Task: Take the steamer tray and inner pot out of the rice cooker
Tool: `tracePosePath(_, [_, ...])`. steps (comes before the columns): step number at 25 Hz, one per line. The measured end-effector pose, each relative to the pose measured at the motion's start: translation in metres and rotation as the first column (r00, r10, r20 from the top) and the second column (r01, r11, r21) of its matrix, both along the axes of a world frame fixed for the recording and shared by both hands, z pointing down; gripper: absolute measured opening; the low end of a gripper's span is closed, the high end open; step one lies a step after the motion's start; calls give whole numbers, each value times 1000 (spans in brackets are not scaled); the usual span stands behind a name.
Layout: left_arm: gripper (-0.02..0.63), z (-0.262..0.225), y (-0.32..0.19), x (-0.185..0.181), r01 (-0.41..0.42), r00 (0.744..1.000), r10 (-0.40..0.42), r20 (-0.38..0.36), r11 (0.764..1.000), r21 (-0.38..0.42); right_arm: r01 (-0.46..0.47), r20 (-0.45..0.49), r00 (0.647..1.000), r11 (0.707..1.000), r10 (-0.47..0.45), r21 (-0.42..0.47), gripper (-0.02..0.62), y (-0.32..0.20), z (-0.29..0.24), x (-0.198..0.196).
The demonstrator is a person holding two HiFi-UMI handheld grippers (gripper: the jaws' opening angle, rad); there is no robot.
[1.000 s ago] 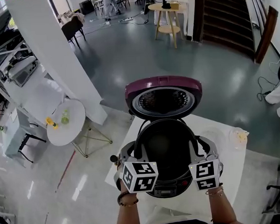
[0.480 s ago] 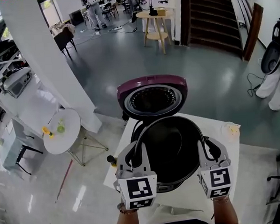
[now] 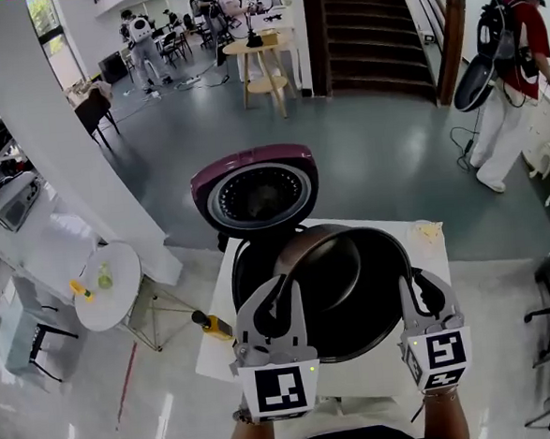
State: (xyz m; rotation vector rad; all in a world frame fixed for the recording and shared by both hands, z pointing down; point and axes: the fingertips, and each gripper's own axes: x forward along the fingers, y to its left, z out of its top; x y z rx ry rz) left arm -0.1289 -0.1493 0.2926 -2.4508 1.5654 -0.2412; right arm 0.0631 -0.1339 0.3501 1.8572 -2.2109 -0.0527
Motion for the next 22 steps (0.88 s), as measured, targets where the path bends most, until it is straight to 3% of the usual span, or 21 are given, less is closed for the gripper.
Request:
tracePosePath(7, [25, -5, 22, 75, -92, 995, 93, 38, 996, -7, -95, 41, 995, 995, 95, 4, 60, 38, -3, 72])
tracePosePath(16, [21, 53, 29, 175, -165, 983, 176, 45, 968, -188, -178, 17, 983, 972, 183, -150, 58, 76, 34, 171])
tracePosePath(22, [18, 120, 36, 215, -132, 985, 163, 65, 932, -337, -160, -4, 986, 943, 166, -291, 57, 87, 85, 211])
